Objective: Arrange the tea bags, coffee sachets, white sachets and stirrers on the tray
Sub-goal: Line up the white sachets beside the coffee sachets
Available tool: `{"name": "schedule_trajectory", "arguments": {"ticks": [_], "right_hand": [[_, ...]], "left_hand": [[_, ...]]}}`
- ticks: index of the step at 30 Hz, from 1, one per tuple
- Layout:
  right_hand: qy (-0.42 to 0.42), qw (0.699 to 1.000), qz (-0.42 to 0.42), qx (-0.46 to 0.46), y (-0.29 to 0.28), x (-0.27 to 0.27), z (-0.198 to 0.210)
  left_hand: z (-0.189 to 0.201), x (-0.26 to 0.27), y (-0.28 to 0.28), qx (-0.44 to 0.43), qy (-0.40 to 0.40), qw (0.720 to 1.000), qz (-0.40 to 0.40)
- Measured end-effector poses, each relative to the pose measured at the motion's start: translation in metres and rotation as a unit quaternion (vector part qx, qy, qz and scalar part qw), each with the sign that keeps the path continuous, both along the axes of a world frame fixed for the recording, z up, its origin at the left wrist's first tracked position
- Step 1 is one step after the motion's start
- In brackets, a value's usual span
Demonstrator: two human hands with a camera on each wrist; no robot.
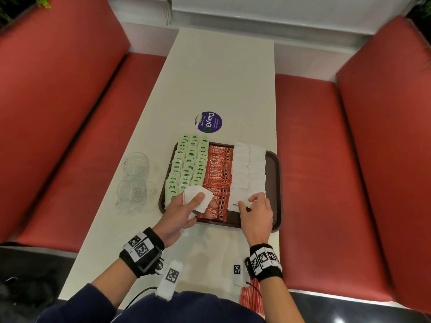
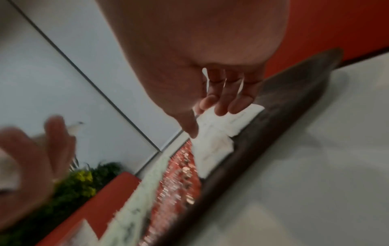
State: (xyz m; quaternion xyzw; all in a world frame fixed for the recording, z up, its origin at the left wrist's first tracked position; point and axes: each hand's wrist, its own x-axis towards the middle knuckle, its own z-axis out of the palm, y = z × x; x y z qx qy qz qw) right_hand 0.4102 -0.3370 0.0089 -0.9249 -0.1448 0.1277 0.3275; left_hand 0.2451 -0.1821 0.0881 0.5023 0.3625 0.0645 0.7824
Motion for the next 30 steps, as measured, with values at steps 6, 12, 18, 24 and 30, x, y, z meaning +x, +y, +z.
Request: {"name": "schedule_trajectory", "arguments": {"ticks": [6,12,18,24,30], "right_hand": [[0.243,0.938,0.144,0.200,0.018,-0.011,0.070],[0.244,0.926,0.150,0.245,0.020,-0.009,0.084],[0.258,0.919,0.117,0.274,0.015,-0.013,0.080],[0.264,0.923,0.131,0.249,0.003,-0.008,0.079],[0.273,0.924,0.114,0.243,-0.011,-0.009,0.073]], "left_hand": [[0.003,0.006,-0.006,0.022,-0.013,1.000,-0.008],[0.004,0.008,-0.007,0.045,-0.030,0.998,0.018],[-0.004,0.010,-0.005,0.077,-0.028,0.996,0.034],[-0.006,0.014,-0.010,0.093,-0.011,0.995,0.034],[-0.011,0.022,-0.021,0.050,0.020,0.994,0.093]]}}
